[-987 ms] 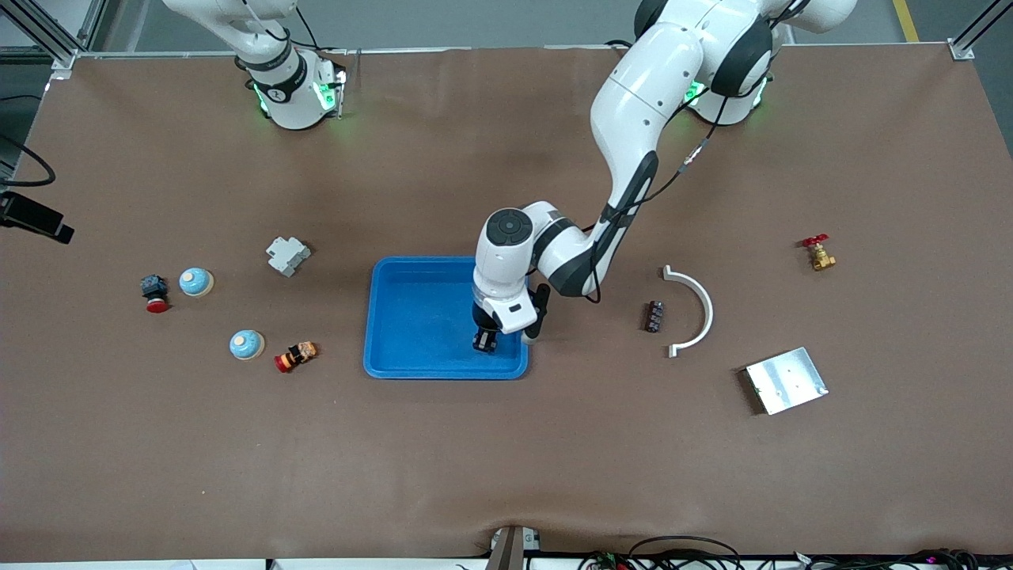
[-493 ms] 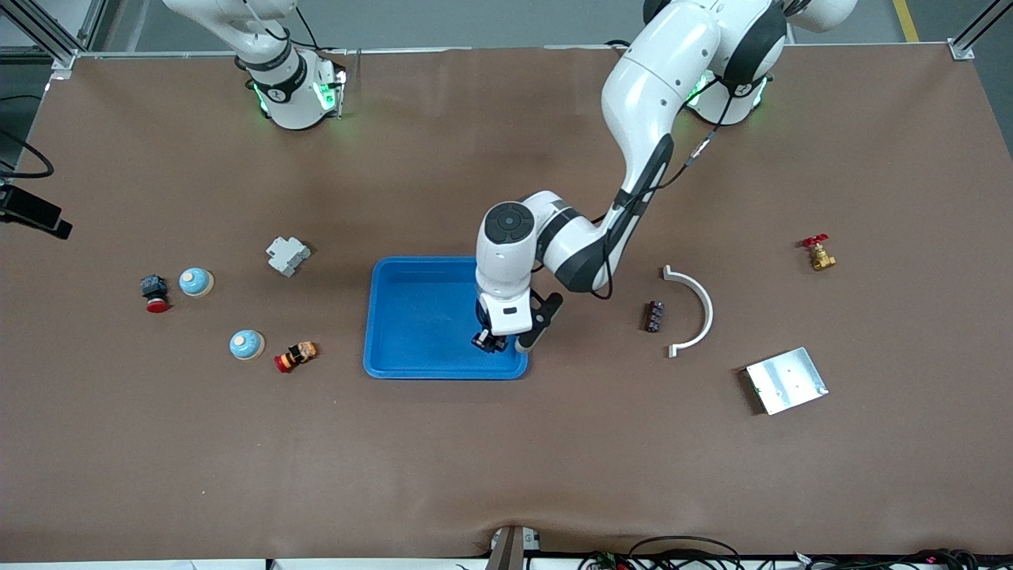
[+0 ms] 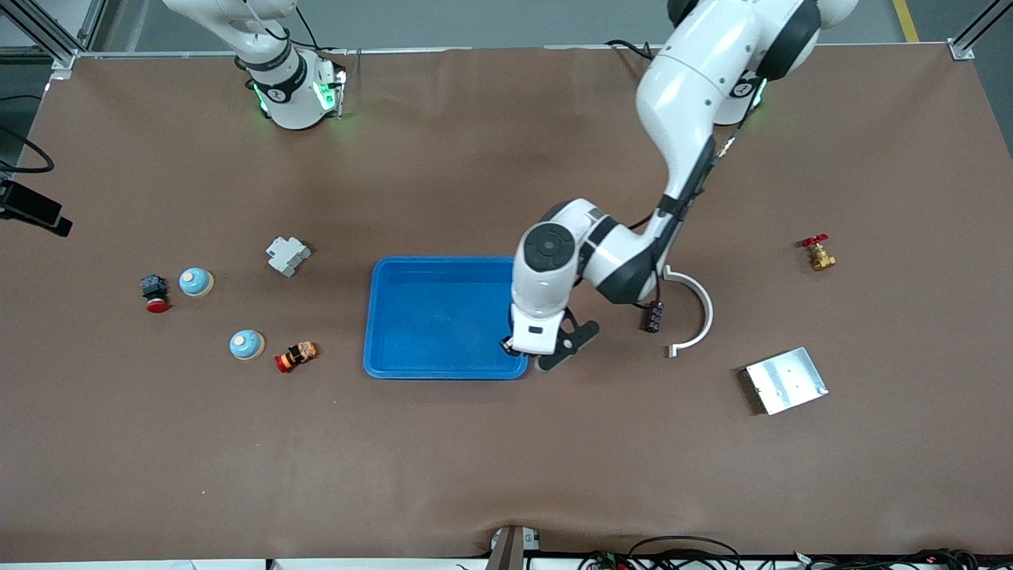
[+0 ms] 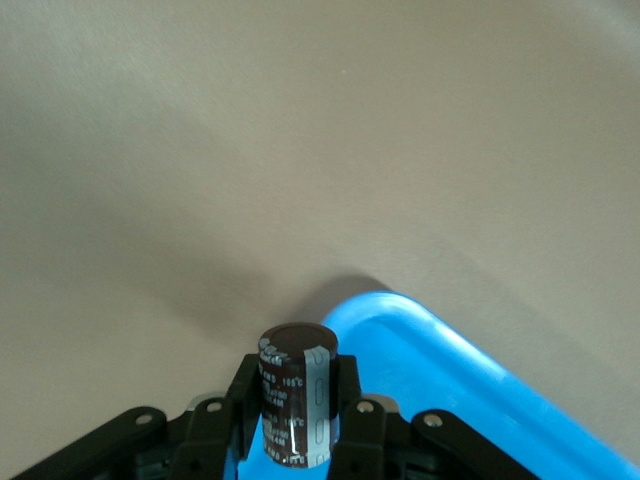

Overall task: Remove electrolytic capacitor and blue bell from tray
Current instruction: 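Lift the capacitor with the left gripper and carry it toward the white arc, then lower the capacitor beside the white arc opposite the first capacitor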

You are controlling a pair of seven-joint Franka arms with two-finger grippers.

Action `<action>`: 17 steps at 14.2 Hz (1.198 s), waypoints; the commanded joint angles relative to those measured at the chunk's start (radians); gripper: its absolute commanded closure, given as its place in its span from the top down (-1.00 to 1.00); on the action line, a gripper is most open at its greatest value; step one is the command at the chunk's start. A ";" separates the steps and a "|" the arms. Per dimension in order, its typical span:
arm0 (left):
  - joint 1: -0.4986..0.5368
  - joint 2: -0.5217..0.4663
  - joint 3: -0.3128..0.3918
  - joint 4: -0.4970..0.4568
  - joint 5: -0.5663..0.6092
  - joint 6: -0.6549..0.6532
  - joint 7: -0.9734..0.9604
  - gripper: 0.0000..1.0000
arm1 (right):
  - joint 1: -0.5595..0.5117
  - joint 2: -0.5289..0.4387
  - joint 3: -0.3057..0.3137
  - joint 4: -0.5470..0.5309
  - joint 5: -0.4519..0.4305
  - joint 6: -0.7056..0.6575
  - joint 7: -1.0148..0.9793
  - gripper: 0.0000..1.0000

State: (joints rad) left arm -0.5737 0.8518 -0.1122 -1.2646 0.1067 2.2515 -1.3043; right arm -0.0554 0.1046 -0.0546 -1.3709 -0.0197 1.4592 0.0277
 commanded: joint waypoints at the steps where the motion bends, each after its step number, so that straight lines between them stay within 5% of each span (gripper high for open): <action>1: 0.150 -0.195 -0.105 -0.249 -0.021 -0.004 0.187 -1.00 | -0.004 -0.020 0.004 0.001 -0.002 -0.016 -0.017 1.00; 8: 0.513 -0.342 -0.299 -0.490 -0.024 -0.006 0.557 -1.00 | -0.003 -0.019 0.002 0.001 -0.003 -0.014 -0.068 1.00; 17: 0.860 -0.436 -0.405 -0.653 -0.024 -0.006 1.081 -1.00 | -0.001 -0.019 0.004 0.001 -0.003 -0.013 -0.068 1.00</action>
State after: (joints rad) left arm 0.2505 0.4764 -0.4980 -1.8503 0.1053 2.2396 -0.3047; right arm -0.0557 0.0984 -0.0545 -1.3691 -0.0200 1.4545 -0.0293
